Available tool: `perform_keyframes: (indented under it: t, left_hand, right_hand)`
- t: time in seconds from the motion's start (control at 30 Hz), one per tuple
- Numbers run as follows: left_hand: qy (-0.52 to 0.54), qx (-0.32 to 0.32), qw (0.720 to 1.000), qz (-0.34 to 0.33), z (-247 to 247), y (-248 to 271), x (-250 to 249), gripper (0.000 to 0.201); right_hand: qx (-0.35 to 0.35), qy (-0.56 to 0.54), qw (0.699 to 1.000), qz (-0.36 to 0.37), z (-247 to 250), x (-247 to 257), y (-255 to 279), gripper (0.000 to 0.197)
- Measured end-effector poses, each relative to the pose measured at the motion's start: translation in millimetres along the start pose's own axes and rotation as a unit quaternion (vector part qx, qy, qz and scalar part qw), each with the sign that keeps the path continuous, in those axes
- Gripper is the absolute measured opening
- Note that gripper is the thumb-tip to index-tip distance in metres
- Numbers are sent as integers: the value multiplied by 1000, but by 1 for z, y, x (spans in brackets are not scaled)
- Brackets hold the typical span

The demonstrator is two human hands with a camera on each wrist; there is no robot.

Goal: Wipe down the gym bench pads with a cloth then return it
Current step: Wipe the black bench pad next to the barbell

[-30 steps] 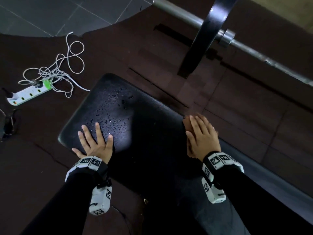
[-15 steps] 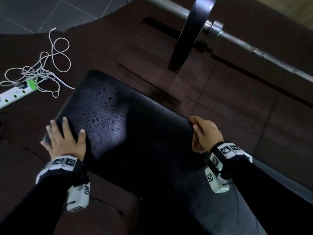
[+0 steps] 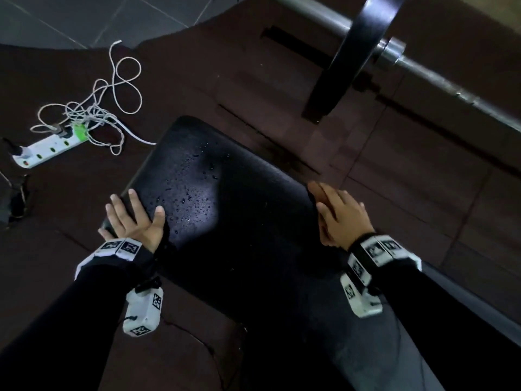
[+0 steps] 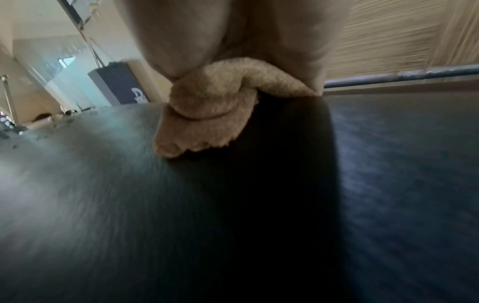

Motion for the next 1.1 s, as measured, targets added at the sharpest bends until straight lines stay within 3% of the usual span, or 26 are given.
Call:
perform_keyframes:
  t: [0.17, 0.27, 0.33, 0.43, 0.53, 0.63, 0.73, 0.83, 0.97, 1.1]
  left_hand:
    - [-1, 6, 1000, 12, -9, -7, 7, 72]
    - [-15, 79, 997, 9, -15, -12, 10, 88]
    - [-16, 79, 997, 10, -14, -11, 6, 98]
    - [-28, -3, 999, 22, 0, 9, -9, 87]
    - [-78, 19, 995, 55, 13, 10, -12, 81]
    - [-43, 91, 995, 5, -5, -1, -3, 80]
    - [2, 55, 998, 13, -10, 0, 3, 69]
    - [18, 84, 996, 12, -6, 2, -1, 65]
    - [25, 103, 994, 8, 1, 9, -4, 63]
    - [34, 114, 993, -1, 2, 11, -6, 70]
  right_hand:
    - [-42, 39, 998, 3, -9, 2, 21, 55]
    - [-32, 47, 998, 18, -8, 33, 4, 53]
    - [-22, 49, 998, 37, -5, 63, -16, 53]
    - [-26, 38, 997, 67, -1, 117, -47, 52]
    - [-36, 37, 995, 87, 5, 167, -75, 51]
    - [-17, 68, 992, 104, 7, 213, -104, 51]
    - [7, 116, 982, 147, 2, 260, -122, 54]
    - [5, 187, 962, 199, -12, 292, -118, 56]
    - [-5, 267, 926, 268, -42, 287, -82, 57]
    - [-3, 296, 903, 312, -66, 241, -39, 57]
Point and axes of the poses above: each hand's wrist, its own y-axis away from the middle knuckle, its own z-axis out of the back of the hand, x = y × z, the point moved 7 cm from there along -y, towards the middle knuckle, and after that the axes turned 15 degrees about x, right-handed, at the moved point
